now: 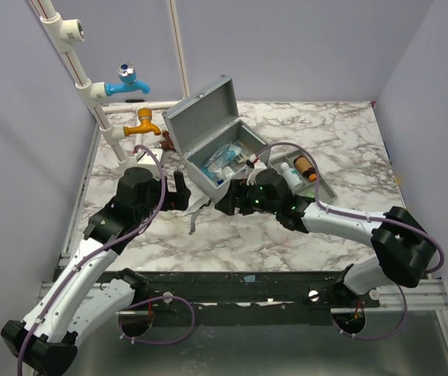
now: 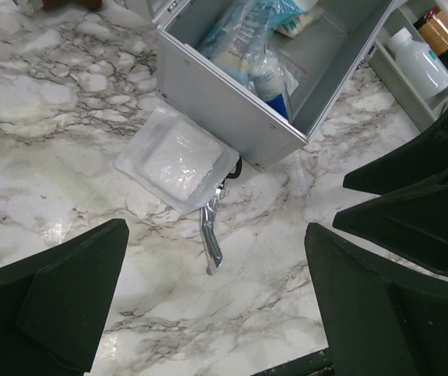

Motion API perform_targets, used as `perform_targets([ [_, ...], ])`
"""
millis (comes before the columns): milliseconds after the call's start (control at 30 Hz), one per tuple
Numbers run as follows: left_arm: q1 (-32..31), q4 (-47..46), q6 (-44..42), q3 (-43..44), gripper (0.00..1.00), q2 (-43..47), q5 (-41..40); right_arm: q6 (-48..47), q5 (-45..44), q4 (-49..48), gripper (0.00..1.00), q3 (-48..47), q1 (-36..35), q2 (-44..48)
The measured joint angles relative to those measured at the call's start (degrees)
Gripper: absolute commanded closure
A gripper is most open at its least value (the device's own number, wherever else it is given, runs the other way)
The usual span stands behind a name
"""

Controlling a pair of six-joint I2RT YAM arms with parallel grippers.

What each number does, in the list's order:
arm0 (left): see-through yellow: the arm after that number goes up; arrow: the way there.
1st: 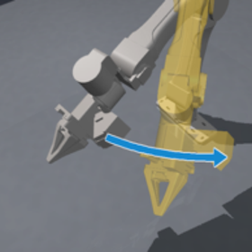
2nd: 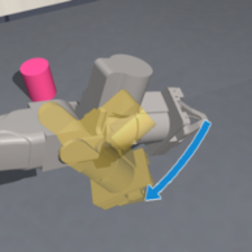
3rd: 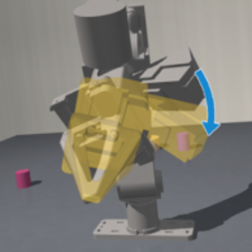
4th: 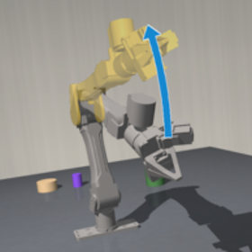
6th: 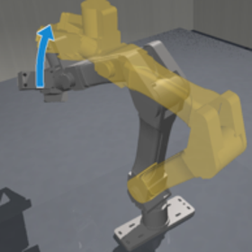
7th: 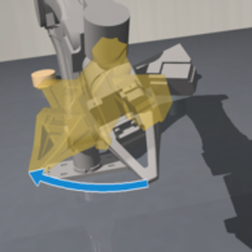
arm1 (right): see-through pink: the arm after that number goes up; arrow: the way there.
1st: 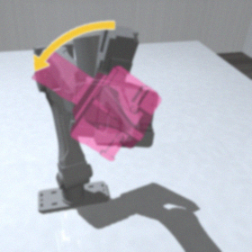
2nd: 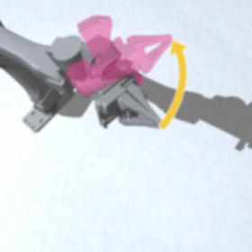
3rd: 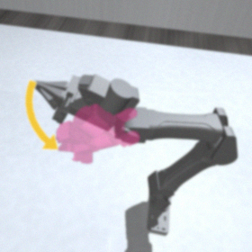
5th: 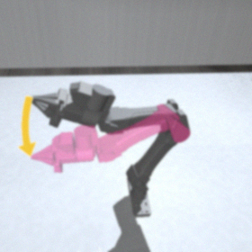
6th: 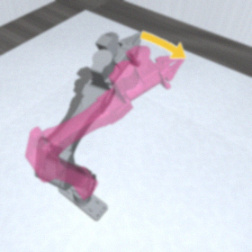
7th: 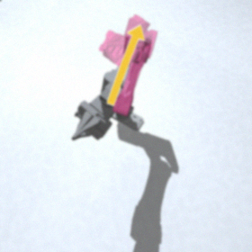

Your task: Organize the medicine kit

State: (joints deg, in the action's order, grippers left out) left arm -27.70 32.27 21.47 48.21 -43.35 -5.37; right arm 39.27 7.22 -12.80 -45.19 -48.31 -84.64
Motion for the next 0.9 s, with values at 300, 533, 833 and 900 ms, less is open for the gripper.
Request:
perform_targets([
  [300, 0.00, -1.49, 3.48, -2.01, 0.01, -7.32, 1.88, -2.69, -0.13, 0.50, 0.21, 3.52, 0.00, 5.64],
  [533, 0.00, -5.31, 6.16, -3.50, 0.02, -15.91, 2.97, -4.63, 0.15, 0.66, 0.21, 5.60, 0.00, 9.01],
  [833, 0.00, -9.84, 6.64, -3.15, 0.14, -29.83, 2.64, -6.16, 1.07, 1.81, 0.20, 8.07, 0.00, 11.56],
  [900, 0.00, -10.49, 6.45, -2.36, 0.16, -32.41, 2.40, -6.36, 1.07, 2.16, 0.20, 8.11, 0.00, 11.69],
])
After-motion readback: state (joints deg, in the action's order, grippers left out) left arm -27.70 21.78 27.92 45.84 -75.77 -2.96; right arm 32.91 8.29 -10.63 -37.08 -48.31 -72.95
